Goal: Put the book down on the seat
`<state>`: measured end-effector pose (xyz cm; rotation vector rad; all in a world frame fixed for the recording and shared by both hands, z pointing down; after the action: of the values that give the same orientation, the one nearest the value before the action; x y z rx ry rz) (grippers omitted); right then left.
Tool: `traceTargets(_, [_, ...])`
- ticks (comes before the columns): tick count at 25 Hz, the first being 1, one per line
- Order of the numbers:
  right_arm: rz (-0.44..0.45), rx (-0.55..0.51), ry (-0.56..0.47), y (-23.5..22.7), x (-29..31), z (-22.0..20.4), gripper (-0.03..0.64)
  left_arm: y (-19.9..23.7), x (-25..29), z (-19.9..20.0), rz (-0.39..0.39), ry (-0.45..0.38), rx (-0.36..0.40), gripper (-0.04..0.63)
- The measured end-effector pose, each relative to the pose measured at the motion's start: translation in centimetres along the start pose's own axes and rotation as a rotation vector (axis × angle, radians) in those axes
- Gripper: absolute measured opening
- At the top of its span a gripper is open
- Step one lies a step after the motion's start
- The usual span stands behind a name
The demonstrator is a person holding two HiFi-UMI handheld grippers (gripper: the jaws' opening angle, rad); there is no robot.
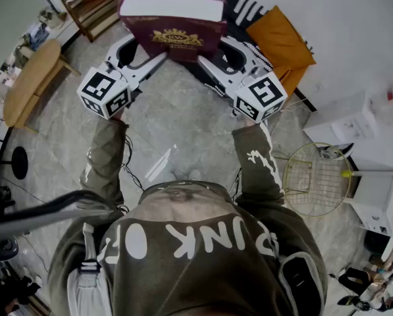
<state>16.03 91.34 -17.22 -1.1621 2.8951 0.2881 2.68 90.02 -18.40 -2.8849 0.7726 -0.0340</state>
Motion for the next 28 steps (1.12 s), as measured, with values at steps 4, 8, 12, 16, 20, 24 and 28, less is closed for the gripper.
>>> traceTargets(4, [0.002,-0.011,0.005,0.1,-0.2,0.2,0.206,-0.2,0.0,0.2,0.001,0.001,-0.003,0.293])
traceTargets(8, [0.004,-0.010,0.002,0.2,-0.2,0.4,0.206,-0.3,-0.1,0.4,0.002,0.003,-0.002,0.293])
traceTargets(12, [0.023,-0.003,-0.003,0.3,-0.4,0.5,0.209,-0.4,-0.2,0.4,-0.005,0.005,0.004,0.293])
traceTargets(16, [0.040,-0.001,-0.010,0.8,-0.1,0.5,0.230,-0.2,-0.7,0.2,-0.002,0.017,0.018,0.293])
traceTargets(20, [0.029,0.006,-0.026,0.3,-0.4,0.5,0.215,-0.5,-0.2,0.1,-0.002,0.018,0.013,0.293])
traceTargets(24, [0.033,0.007,-0.028,-0.2,-1.0,0.4,0.212,-0.9,0.4,0.1,0.002,0.025,0.011,0.293])
traceTargets(28, [0.033,0.018,-0.024,-1.1,-1.5,-0.1,0.212,-1.1,1.3,0.0,0.003,0.032,0.012,0.293])
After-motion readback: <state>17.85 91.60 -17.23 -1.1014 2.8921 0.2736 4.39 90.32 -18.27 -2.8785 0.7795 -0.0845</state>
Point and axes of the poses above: the fingertips, and each gripper's own axes: x forward along the fingers, y to its left, z out of its top, the point moved 2 cm from there along -x, backward along the fingers, and after that the axes turned 11 degrees about -z, right-handed, at the moved point
